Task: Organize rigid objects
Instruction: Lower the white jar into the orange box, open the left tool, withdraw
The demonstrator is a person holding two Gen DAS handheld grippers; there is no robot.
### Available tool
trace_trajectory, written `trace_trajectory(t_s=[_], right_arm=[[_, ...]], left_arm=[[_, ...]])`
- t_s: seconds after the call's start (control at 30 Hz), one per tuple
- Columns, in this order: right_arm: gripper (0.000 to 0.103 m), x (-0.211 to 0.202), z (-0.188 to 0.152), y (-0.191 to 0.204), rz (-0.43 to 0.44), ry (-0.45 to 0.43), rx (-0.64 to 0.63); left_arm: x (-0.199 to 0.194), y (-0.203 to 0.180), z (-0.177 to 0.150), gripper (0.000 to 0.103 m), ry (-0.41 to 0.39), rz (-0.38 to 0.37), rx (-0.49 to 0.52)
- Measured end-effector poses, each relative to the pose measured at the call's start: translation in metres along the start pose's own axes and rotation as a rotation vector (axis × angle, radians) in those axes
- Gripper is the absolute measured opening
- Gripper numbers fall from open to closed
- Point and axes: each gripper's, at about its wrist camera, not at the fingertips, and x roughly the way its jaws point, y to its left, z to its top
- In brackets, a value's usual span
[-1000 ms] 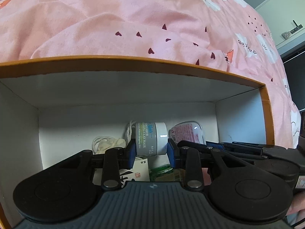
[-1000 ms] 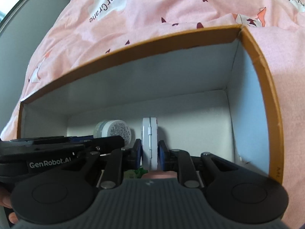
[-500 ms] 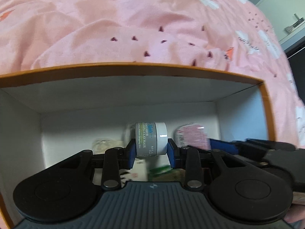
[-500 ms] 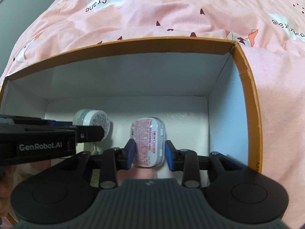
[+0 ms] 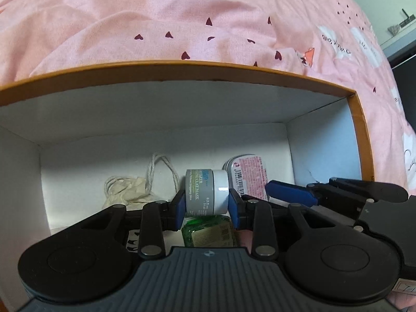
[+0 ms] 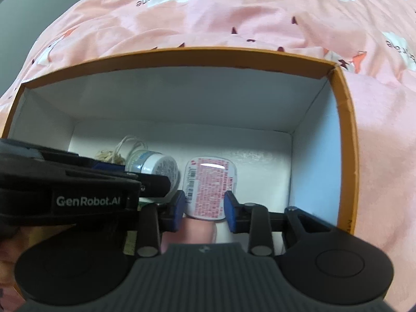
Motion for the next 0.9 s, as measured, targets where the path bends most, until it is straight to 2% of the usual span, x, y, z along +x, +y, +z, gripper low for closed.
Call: trace_trajectory(t_s=[0.07,0.13,0.17,0.23,0.3,0.4,0.43,0.7,0.9], right_arm=[[0.031,0.000,-0.001,0.001,0.003,-0.007,-0.015],[0.031,0.001,0.000,0.001,0.012,-0.008,-0.027],[0.031,0.001,0.000,0.001,0.016,-0.008,-0.031],[0.031,0.002,0.001,0.000,0.024,-0.005,-0.031],[0.031,0.003,0.001,0.000,0.032,-0.006,-0.029],[0.031,0.003,0.000,0.001,0.060,-0.008,-0.029],[0.031,0.003,0.000,0.002,0.064,-0.009,-0.027],[0.031,0.003,0.000,0.005,0.057,-0.009,-0.024],[0.034,-0.012,-0.006,0.007,0.035,-0.027,-0.023]], left_arm=[[-0.002,-0.002,0.001,0.042,0.003,0.011,0.011],[-0.005,-0.002,-0.001,0.056,-0.009,-0.001,0.015],[-0.007,-0.002,-0.002,0.059,-0.017,-0.015,0.014],[-0.013,-0.001,-0.003,0.062,-0.034,-0.024,0.016],[-0.017,-0.001,-0.004,0.061,-0.041,-0.023,0.017],[-0.019,0.002,-0.004,0.044,-0.046,-0.027,0.006],[-0.020,0.003,-0.005,0.042,-0.049,-0.022,0.010],[-0.022,0.005,-0.008,0.039,-0.061,-0.019,0.004],[-0.044,-0.007,-0.022,0.039,-0.129,0.018,0.069]])
